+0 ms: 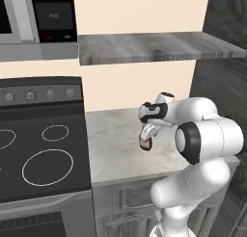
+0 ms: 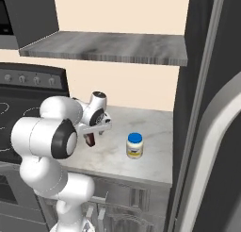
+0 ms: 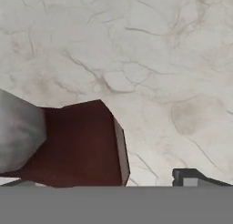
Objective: Place the mayonnaise and ketchup from the counter to the top shelf of the fridge. If the existing items in the fridge are on the top shelf, move them to other shelves.
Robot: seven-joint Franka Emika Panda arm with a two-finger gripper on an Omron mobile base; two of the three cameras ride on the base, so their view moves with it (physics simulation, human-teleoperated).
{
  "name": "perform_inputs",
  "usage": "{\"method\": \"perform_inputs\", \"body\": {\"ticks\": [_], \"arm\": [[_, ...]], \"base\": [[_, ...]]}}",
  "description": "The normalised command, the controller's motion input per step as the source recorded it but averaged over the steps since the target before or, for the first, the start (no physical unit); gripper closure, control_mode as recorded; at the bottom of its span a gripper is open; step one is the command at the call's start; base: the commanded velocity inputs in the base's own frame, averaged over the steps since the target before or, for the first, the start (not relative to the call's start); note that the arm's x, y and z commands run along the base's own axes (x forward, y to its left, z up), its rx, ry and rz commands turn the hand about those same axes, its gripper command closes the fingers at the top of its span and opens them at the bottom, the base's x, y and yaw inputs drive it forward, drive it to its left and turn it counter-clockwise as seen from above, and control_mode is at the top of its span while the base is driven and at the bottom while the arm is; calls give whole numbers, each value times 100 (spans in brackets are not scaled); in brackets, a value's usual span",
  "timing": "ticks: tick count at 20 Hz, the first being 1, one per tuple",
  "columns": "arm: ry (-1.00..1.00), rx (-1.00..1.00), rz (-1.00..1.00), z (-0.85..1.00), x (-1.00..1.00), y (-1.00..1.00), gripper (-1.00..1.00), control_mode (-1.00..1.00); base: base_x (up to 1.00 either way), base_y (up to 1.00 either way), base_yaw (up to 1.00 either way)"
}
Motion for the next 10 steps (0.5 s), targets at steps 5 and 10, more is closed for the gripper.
{"method": "perform_inputs", "body": {"ticks": [5, 10], "arm": [[-6, 4, 0, -9, 0, 0, 100, -100], [-2, 1, 0, 1, -10, 0, 100, -100]], "base": [[0, 0, 0], [0, 0, 0]]}}
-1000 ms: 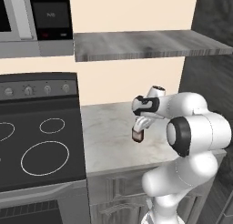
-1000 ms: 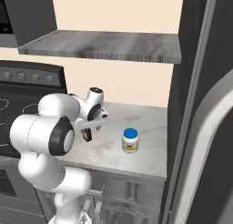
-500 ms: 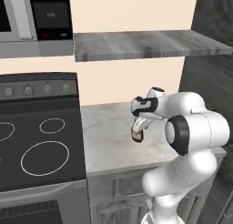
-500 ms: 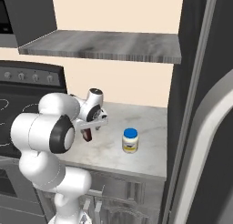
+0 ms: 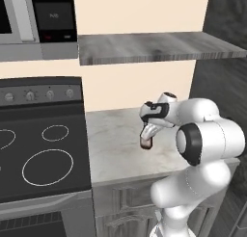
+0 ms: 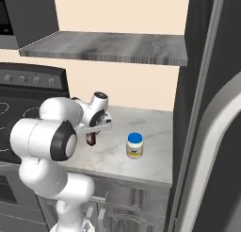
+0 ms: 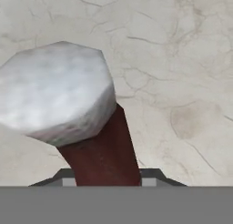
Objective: Place the mayonnaise and ketchup from the counter to the top shelf of the fridge. If the existing items in the fridge are on the top shelf, move them to other shelves.
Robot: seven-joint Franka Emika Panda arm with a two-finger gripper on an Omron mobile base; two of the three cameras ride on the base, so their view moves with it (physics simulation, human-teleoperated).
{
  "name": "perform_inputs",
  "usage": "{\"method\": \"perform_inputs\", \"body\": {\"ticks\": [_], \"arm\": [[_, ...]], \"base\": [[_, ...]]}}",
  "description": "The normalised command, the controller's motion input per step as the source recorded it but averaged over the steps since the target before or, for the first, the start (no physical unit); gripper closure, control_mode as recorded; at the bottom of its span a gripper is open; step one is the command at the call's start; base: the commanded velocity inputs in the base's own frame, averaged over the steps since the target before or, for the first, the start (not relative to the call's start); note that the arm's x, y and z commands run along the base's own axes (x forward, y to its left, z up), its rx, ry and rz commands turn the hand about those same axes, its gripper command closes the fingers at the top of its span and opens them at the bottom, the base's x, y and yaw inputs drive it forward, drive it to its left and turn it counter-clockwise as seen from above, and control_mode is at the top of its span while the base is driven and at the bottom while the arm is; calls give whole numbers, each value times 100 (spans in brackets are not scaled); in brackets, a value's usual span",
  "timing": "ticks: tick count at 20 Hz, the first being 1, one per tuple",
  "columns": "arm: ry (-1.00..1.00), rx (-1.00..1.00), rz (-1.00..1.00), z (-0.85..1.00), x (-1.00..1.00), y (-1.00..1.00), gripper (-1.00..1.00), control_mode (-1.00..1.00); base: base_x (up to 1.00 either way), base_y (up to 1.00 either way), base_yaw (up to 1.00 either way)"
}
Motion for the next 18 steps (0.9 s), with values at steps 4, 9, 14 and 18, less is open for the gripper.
{"method": "perform_inputs", "body": {"ticks": [4, 9, 14, 18], "arm": [[-31, 9, 0, 53, -81, 2, 100, -100], [-35, 1, -1, 100, -100, 18, 100, -100], [-23, 0, -1, 100, -100, 6, 100, -100], [-9, -3, -1, 100, -93, 43, 100, -100]], "base": [[0, 0, 0], [0, 0, 0], [0, 0, 0], [0, 0, 0]]}}
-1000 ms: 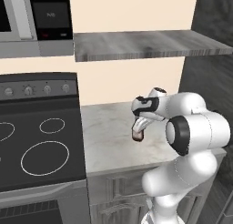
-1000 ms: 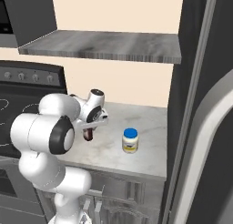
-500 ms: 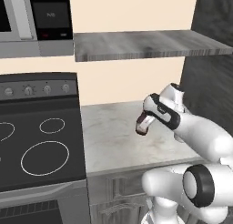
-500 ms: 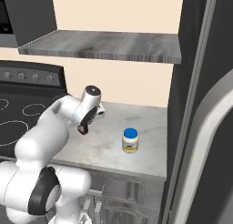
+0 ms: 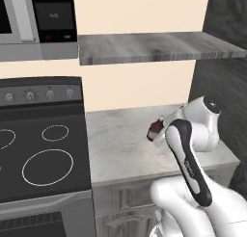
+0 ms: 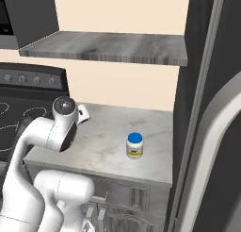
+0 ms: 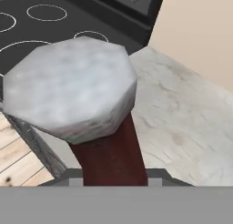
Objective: Place the mayonnaise and ketchup from the counter to the top shelf of the fridge. If the existing items in the fridge are on the top shelf, move them to other shelves.
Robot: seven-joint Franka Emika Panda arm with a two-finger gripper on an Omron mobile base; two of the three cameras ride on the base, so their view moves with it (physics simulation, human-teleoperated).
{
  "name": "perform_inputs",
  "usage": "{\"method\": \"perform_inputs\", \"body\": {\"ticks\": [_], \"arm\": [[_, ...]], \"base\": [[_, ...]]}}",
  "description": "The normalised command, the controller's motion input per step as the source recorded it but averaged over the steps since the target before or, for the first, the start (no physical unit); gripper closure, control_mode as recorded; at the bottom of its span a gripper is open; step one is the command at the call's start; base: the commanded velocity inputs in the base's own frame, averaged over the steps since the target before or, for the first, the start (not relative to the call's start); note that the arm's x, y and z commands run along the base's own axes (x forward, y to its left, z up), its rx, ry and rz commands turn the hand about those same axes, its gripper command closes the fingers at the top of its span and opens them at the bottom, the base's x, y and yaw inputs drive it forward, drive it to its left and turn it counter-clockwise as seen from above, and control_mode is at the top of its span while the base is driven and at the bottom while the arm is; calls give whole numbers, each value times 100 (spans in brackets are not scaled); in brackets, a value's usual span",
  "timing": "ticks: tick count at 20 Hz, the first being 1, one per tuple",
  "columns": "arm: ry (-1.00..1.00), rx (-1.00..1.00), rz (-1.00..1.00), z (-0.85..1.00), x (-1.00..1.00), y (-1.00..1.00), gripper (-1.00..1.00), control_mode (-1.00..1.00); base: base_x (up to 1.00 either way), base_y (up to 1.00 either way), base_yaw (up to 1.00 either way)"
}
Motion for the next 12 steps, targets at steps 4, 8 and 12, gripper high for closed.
{"method": "perform_inputs", "body": {"ticks": [4, 8, 12], "arm": [[0, -4, -1, 100, -94, 14, 100, -100], [9, -1, -8, 100, -87, 2, 100, -100], [10, 0, -16, 56, -69, 4, 100, -100]], "base": [[0, 0, 0], [0, 0, 0], [0, 0, 0]]}}
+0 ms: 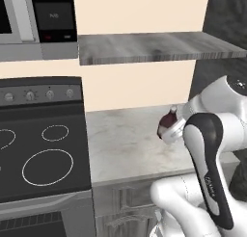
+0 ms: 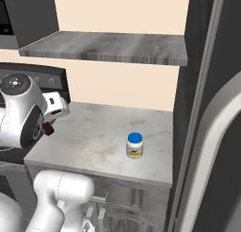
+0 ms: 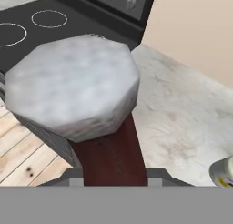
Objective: Place the mayonnaise and ketchup from the counter to the top shelf of the fridge. If the existing items in the fridge are on the top shelf, move them to other shelves.
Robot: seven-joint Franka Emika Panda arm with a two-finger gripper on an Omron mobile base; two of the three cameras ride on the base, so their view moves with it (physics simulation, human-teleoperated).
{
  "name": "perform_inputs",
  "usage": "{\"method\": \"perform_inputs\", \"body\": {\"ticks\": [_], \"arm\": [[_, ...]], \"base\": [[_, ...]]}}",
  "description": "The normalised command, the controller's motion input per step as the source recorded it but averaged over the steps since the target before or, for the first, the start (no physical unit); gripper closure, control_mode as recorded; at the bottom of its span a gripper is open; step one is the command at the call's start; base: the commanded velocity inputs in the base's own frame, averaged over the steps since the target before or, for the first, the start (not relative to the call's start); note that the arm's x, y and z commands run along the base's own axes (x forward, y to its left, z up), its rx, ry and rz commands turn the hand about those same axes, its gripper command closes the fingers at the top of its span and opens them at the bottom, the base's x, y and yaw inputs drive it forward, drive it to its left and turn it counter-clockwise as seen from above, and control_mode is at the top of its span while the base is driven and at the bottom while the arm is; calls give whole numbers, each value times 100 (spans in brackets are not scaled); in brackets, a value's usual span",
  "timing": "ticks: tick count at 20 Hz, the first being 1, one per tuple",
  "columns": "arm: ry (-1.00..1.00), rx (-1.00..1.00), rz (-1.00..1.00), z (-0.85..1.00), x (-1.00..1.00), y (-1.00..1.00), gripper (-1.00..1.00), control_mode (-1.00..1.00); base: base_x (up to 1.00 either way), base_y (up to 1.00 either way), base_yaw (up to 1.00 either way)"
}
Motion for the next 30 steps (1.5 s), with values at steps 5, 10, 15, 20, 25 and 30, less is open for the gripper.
{"method": "perform_inputs", "body": {"ticks": [5, 10, 15, 20, 25, 30], "arm": [[-2, 0, -8, 0, -24, -3, 100, -100], [-12, 3, -1, 0, -36, -2, 100, -100], [-3, 1, -1, 0, -20, -2, 100, 100], [0, 0, 0, 0, 0, 0, 100, 100], [0, 0, 0, 0, 0, 0, 100, 100], [0, 0, 0, 0, 0, 0, 100, 100]], "base": [[0, 0, 0], [0, 0, 0], [-80, -18, -2], [-100, -40, -1], [-100, -59, -5], [-100, -92, -21]]}}
